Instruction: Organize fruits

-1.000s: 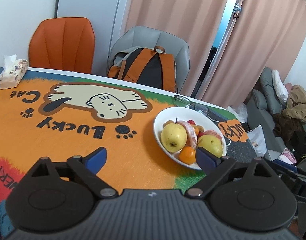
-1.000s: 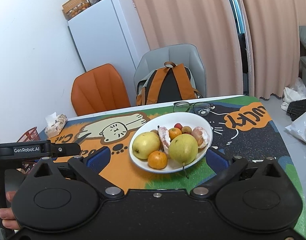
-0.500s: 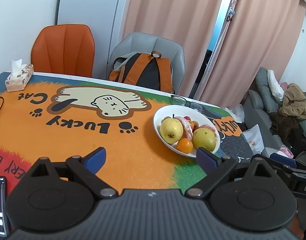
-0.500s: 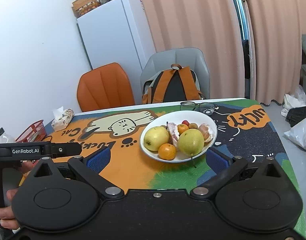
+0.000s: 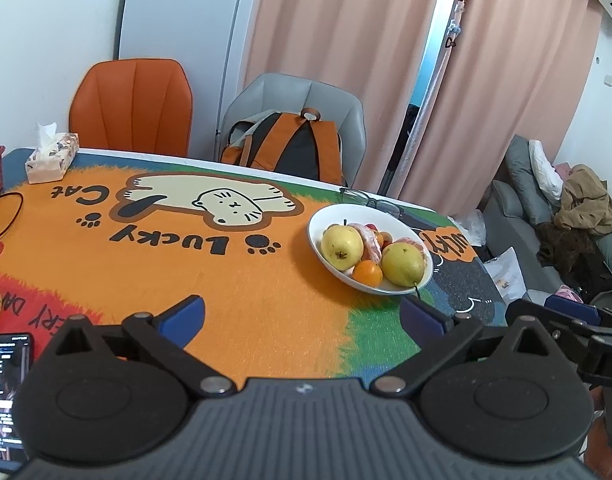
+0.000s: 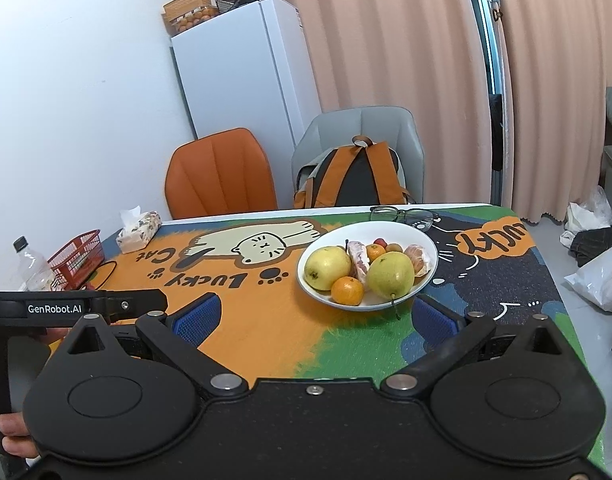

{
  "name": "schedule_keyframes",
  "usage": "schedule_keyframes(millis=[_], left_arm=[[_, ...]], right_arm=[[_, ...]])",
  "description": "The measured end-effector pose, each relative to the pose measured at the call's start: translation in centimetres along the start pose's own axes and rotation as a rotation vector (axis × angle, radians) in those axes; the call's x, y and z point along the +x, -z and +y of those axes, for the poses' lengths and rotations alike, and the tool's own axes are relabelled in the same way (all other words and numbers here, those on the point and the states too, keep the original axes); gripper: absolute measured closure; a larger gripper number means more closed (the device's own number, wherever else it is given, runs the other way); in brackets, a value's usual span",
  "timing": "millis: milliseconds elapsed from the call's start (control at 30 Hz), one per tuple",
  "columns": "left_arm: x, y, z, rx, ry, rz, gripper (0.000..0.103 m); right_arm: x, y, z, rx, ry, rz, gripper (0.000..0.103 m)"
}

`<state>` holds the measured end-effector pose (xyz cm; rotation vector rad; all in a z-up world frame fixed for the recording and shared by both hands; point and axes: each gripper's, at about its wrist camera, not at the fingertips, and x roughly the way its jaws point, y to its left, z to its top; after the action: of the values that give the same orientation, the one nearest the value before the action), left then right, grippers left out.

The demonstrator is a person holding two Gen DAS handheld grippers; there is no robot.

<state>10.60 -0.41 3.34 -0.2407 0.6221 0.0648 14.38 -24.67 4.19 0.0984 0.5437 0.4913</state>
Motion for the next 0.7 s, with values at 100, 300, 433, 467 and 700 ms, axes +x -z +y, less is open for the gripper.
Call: schedule_keyframes(millis=[100,300,433,467,700], left_arm=[[-0.7,0.1,0.0,0.013,-0.01,-0.01,0.0],[-1.7,0.5,0.0,0.047,-0.03,-0.012,0.0],[-2.3,0.8,0.3,0.049,-0.039,-0.01,0.0],[-2.4,0.9,0.3,0.051,-0.044,-0.009,0.0],[-3.1,1.0,0.4,0.052,-0.054,-0.01,0.0]], right_arm=[[-0.5,0.1,0.3,-0.01,-0.001,-0.002,0.0],[-1.2,0.0,0.3,0.006,-0.01,-0.006,0.0],[-1.6,0.0,0.6,0.002,-0.016,-0.005,0.0],[-1.7,0.0,0.7,-0.002,-0.018,-0.004,0.0],[-2.3,0.1,1.4,-0.019,-0.031,0.002,0.0]])
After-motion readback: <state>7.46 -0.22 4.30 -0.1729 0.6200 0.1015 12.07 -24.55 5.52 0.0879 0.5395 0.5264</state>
